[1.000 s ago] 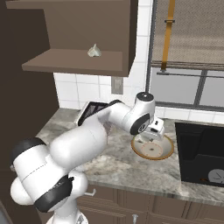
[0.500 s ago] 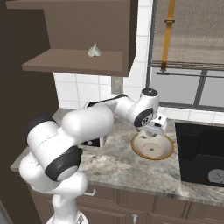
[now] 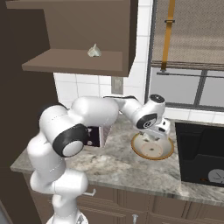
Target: Pick the garlics from the cabinet and place them in one bowl. Pick the sweet potato from the sink and place it in the other bowl.
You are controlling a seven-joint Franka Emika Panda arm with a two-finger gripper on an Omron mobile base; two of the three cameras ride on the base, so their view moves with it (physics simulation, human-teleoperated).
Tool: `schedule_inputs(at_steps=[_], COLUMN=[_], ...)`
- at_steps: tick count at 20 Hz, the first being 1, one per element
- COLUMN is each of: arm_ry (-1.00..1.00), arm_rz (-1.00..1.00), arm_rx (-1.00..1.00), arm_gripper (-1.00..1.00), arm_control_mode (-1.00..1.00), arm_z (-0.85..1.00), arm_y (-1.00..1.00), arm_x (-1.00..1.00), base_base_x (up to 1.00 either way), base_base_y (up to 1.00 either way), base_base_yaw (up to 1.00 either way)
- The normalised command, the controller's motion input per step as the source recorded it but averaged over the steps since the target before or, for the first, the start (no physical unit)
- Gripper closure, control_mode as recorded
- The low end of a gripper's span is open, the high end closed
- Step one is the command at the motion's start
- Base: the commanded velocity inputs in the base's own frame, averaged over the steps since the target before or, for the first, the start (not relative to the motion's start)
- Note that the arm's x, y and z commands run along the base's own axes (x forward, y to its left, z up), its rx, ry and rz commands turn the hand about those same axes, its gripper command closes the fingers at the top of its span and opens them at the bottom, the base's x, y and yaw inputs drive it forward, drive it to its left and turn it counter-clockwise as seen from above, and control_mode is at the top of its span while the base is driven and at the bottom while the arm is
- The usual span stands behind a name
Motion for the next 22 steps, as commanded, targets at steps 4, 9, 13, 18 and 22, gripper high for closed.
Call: schedule_inputs(at_steps=[4,9,13,18,22], arm_ry=[0.0,0.06,0.02,0.0,0.0], arm_rz=[0.0,0.0,0.0,0.0,0.0], arm_rx=[0.05,0.0,0.0,0.0,0.0], arm_gripper=[1.0,1.0,1.0,1.0,1.0], arm_control_mode=[-1.0,-1.0,-1.0,-1.0,-1.0], arm_z=[-0.5,-0.32,-0.19,-0.17,-0.25], arm_y=[-0.05,0.0,0.0,0.0,0.0], arm_x=[0.1,0.1,0.18,0.22,0.0], base_base_x=[0.0,0.0,0.0,0.0,0.0], base_base_y=[0.0,0.0,0.0,0.0,0.0], base_base_yaw=[0.0,0.0,0.0,0.0,0.0])
